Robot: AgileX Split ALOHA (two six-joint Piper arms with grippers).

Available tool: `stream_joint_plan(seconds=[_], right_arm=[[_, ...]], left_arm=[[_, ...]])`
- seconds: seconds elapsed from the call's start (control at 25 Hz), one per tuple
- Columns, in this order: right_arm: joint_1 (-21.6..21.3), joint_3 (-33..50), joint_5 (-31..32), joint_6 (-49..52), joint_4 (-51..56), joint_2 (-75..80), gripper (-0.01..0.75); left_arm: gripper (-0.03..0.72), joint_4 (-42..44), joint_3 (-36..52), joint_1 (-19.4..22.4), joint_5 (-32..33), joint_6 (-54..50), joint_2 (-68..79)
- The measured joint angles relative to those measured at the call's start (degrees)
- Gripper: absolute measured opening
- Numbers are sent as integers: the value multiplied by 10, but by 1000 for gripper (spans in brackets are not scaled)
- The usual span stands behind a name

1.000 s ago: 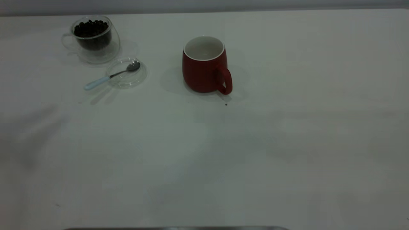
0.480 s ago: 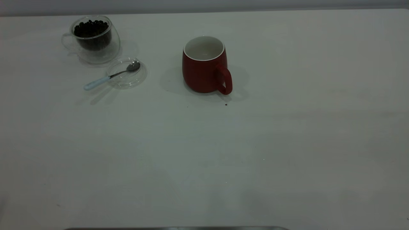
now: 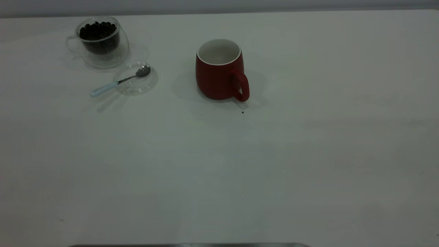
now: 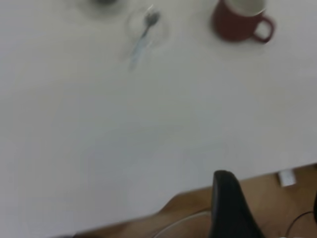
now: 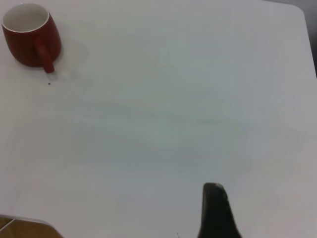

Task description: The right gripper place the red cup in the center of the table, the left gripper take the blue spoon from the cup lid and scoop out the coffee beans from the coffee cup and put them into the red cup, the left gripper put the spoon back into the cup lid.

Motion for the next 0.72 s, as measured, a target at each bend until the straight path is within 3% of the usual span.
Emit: stream_joint_plan(seconds=[0.24, 0.56, 0.72], right_arm=[[0, 0, 0, 0, 0, 0, 520], [0, 0, 0, 0, 0, 0, 520], [0, 0, 0, 0, 0, 0, 520]], left_arm=[[462, 33, 80, -3, 0, -60, -89], [462, 122, 136, -73, -12, -81, -121], [462, 144, 137, -82, -14, -115, -122]])
